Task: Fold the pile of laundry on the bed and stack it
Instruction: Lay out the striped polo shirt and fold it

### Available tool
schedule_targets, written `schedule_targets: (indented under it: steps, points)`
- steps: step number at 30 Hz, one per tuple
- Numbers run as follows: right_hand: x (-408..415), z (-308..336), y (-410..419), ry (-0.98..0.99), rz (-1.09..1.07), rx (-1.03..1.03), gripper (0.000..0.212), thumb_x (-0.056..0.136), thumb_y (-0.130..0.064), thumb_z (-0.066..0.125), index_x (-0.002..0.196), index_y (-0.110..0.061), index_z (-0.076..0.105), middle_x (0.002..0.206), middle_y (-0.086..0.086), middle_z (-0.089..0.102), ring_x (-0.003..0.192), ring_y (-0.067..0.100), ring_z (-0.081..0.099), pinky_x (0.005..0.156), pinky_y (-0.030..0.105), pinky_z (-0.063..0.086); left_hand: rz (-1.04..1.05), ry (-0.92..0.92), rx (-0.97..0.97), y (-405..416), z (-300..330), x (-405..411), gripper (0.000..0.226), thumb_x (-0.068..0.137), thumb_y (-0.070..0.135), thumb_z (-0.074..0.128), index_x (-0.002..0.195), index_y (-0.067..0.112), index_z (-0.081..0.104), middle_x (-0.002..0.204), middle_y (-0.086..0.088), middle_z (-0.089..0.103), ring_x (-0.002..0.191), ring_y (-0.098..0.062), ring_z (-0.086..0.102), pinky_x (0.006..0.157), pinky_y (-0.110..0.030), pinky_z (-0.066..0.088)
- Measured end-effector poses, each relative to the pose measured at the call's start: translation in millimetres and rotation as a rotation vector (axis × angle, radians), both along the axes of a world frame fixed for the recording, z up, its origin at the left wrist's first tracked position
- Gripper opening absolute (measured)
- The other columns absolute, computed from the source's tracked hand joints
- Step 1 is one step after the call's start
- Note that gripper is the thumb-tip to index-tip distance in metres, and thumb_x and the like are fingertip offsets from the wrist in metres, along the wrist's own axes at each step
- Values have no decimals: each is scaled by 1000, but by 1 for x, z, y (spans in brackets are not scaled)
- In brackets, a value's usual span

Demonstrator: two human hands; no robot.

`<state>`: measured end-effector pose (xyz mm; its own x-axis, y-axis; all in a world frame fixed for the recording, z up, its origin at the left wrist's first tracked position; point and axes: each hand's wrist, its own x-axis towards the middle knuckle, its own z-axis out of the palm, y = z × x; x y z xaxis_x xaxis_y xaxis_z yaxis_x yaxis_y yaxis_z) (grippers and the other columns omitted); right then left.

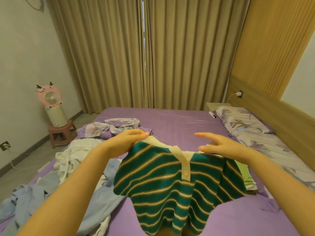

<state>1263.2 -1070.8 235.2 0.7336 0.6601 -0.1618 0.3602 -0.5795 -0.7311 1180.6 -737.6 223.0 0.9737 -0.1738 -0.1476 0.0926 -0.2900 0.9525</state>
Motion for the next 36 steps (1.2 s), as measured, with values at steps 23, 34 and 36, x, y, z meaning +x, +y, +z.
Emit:
schedule_targets:
  steps: [23, 34, 36]
  points:
    - [-1, -1, -5, -119, -143, -69, 72, 86, -28, 67, 146, -35, 27, 121, -3, 57, 100, 10, 58, 86, 22, 48, 474, -427, 248, -11, -23, 6, 25, 90, 10, 62, 99, 33, 66, 99, 21, 61, 91, 6, 55, 73, -8, 41]
    - [15, -12, -24, -87, -126, -457, 24, 86, -31, 65, 108, -28, 56, 104, -8, 58, 92, 8, 56, 69, 17, 43, 207, -237, 363, -24, -35, 3, 11, 100, 30, 45, 99, 36, 55, 88, 7, 59, 79, -6, 57, 68, -17, 46]
    - [15, -14, -24, -102, -138, -528, 22, 83, -35, 68, 100, -24, 58, 96, -4, 60, 86, 10, 57, 68, 18, 43, 173, -228, 280, -24, -38, 0, 11, 98, 31, 50, 100, 39, 56, 88, 6, 63, 78, -4, 61, 69, -15, 50]
